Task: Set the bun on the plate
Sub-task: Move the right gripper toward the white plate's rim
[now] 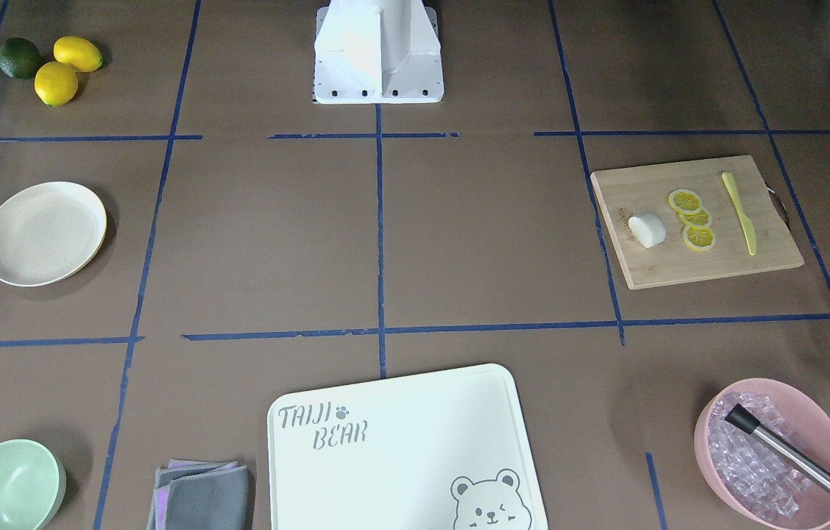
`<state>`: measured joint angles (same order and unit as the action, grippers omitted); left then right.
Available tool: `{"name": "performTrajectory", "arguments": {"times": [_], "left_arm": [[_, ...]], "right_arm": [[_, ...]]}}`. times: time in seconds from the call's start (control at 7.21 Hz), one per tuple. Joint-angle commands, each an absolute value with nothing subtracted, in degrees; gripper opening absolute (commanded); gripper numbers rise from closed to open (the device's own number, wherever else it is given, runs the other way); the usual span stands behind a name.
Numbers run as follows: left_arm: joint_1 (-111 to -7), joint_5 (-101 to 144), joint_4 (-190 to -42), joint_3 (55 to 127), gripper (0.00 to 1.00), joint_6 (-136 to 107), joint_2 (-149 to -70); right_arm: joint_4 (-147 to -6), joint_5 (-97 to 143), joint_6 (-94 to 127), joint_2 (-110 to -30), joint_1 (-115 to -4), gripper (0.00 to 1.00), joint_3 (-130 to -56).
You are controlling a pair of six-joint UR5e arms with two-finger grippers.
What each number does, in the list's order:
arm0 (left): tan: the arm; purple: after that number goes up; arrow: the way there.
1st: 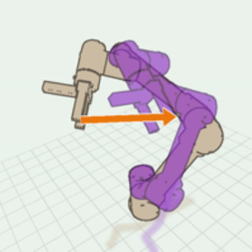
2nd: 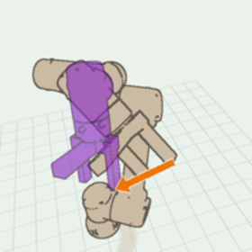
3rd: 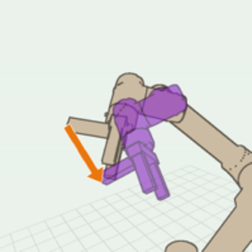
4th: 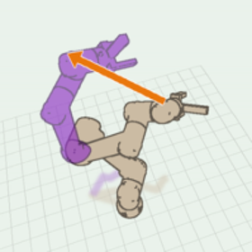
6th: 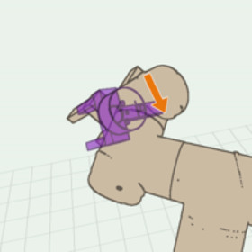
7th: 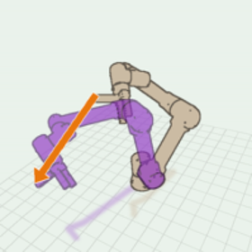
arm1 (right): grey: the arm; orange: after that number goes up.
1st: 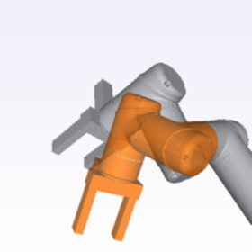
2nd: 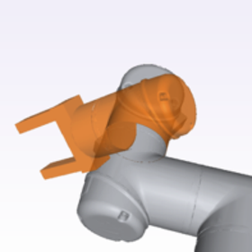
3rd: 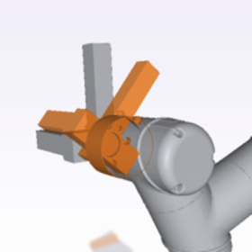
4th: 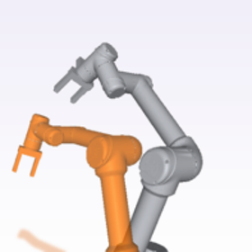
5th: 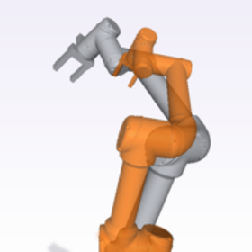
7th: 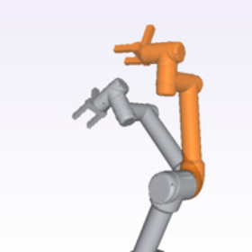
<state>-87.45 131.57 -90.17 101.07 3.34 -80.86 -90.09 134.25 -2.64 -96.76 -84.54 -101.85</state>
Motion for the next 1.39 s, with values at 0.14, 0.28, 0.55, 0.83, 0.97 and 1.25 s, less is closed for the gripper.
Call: {"name": "performTrajectory", "arguments": {"times": [0.14, 0.28, 0.55, 0.83, 0.97, 1.25], "left_arm": [[-87.5, 131.7, -90.2, 101.0, 1.0, 3.2, -80.9], [-87.5, 131.7, -90.2, 101.0, 1.0, 3.3, -80.9], [-87.5, 131.7, -90.2, 101.1, 1.0, 3.3, -80.9], [-87.5, 131.7, -90.2, 101.0, 1.0, 3.3, -80.9], [-87.5, 131.7, -90.2, 101.1, 1.0, 3.3, -80.8], [-87.5, 131.7, -90.2, 101.1, 1.0, 3.3, -80.8]], "right_arm": [[-90.1, 134.1, -2.7, -96.7, -84.6, 1.0, -102.9], [-90.1, 134.3, -1.9, -96.2, -84.4, 1.0, -103.2], [-82.2, 134.6, 5.9, -96.1, -79.6, 1.0, -101.8], [-65.8, 134.4, 20.9, -96.1, -72.9, 1.0, -96.2], [-54.6, 133.9, 29.7, -96.2, -69.1, 0.99, -91.6], [-40.9, 133.4, 36.0, -96.5, -64.8, 0.98, -84.8]]}}
